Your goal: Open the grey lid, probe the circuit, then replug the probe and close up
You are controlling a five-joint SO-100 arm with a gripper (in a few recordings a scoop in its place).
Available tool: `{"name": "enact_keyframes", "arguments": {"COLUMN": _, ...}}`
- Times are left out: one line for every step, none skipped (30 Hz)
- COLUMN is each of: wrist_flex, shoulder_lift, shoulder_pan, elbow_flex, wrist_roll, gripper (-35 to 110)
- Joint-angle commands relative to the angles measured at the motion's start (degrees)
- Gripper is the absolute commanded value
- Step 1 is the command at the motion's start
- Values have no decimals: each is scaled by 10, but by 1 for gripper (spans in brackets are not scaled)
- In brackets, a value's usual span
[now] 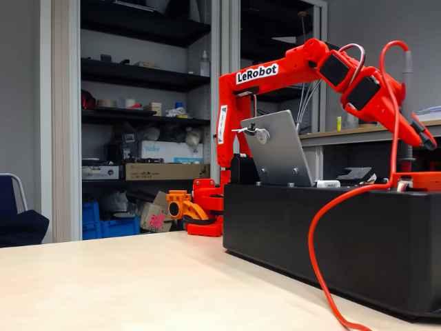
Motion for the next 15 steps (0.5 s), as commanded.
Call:
{"name": "enact_keyframes", "arguments": {"wrist_flex": 18, "shoulder_lift": 34, "shoulder_pan": -9, "elbow_flex": 2, "wrist_roll": 8, "gripper": 24}}
{"name": "enact_keyframes", "arguments": {"wrist_flex": 25, "shoulder_lift": 38, "shoulder_pan": -10, "elbow_flex": 3, "wrist_roll": 13, "gripper": 24}}
{"name": "enact_keyframes", "arguments": {"wrist_flex": 32, "shoulder_lift": 40, "shoulder_pan": -10, "elbow_flex": 3, "wrist_roll": 15, "gripper": 24}}
{"name": "enact_keyframes", "arguments": {"wrist_flex": 38, "shoulder_lift": 45, "shoulder_pan": -10, "elbow_flex": 4, "wrist_roll": 18, "gripper": 24}}
{"name": "enact_keyframes", "arguments": {"wrist_flex": 40, "shoulder_lift": 50, "shoulder_pan": -10, "elbow_flex": 10, "wrist_roll": 18, "gripper": 24}}
{"name": "enact_keyframes", "arguments": {"wrist_flex": 42, "shoulder_lift": 56, "shoulder_pan": -10, "elbow_flex": 16, "wrist_roll": 17, "gripper": 24}}
{"name": "enact_keyframes", "arguments": {"wrist_flex": 44, "shoulder_lift": 63, "shoulder_pan": -10, "elbow_flex": 25, "wrist_roll": 17, "gripper": 24}}
{"name": "enact_keyframes", "arguments": {"wrist_flex": 44, "shoulder_lift": 71, "shoulder_pan": -9, "elbow_flex": 34, "wrist_roll": 17, "gripper": 24}}
{"name": "enact_keyframes", "arguments": {"wrist_flex": 44, "shoulder_lift": 79, "shoulder_pan": -8, "elbow_flex": 46, "wrist_roll": 19, "gripper": 24}}
{"name": "enact_keyframes", "arguments": {"wrist_flex": 45, "shoulder_lift": 89, "shoulder_pan": -7, "elbow_flex": 56, "wrist_roll": 20, "gripper": 25}}
{"name": "enact_keyframes", "arguments": {"wrist_flex": 48, "shoulder_lift": 97, "shoulder_pan": -5, "elbow_flex": 67, "wrist_roll": 21, "gripper": 25}}
{"name": "enact_keyframes", "arguments": {"wrist_flex": 49, "shoulder_lift": 107, "shoulder_pan": -4, "elbow_flex": 77, "wrist_roll": 22, "gripper": 25}}
{"name": "enact_keyframes", "arguments": {"wrist_flex": 50, "shoulder_lift": 119, "shoulder_pan": -2, "elbow_flex": 89, "wrist_roll": 18, "gripper": 25}}
{"name": "enact_keyframes", "arguments": {"wrist_flex": 53, "shoulder_lift": 129, "shoulder_pan": 0, "elbow_flex": 98, "wrist_roll": 17, "gripper": 25}}
{"name": "enact_keyframes", "arguments": {"wrist_flex": 55, "shoulder_lift": 141, "shoulder_pan": 3, "elbow_flex": 109, "wrist_roll": 12, "gripper": 25}}
